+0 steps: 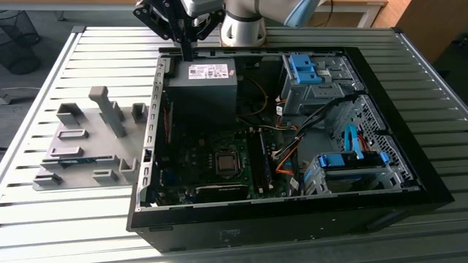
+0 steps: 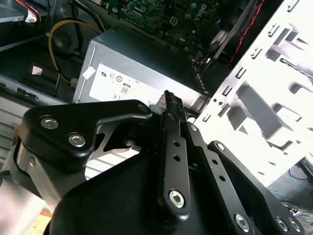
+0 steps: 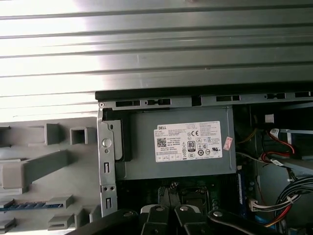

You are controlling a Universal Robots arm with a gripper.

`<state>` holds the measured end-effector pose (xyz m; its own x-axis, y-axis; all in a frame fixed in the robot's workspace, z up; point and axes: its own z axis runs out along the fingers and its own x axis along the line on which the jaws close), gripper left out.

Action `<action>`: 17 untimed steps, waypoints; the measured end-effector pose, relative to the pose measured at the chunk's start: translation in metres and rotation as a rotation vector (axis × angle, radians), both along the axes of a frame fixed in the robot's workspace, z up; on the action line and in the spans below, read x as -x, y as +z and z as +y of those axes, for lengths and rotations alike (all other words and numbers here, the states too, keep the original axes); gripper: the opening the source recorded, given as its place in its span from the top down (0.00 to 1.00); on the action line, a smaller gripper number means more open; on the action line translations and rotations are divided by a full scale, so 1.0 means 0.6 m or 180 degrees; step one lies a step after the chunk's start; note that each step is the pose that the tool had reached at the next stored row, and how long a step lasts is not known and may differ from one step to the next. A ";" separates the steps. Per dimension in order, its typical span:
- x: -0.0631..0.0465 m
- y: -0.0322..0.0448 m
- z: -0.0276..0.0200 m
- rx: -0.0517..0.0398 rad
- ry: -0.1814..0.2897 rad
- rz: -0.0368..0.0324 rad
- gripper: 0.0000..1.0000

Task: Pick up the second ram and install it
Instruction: 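Reach for the second ram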

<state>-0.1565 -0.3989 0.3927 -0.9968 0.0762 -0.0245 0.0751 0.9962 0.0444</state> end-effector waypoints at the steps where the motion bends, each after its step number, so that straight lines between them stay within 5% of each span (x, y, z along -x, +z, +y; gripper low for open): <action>1: 0.002 0.000 0.0000 0.0000 0.0000 0.0000 0.89; 17: 0.027 -0.001 0.0000 0.0000 0.0000 0.0000 0.89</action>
<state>-0.1727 -0.3989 0.3921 -0.9968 0.0762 -0.0244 0.0751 0.9962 0.0443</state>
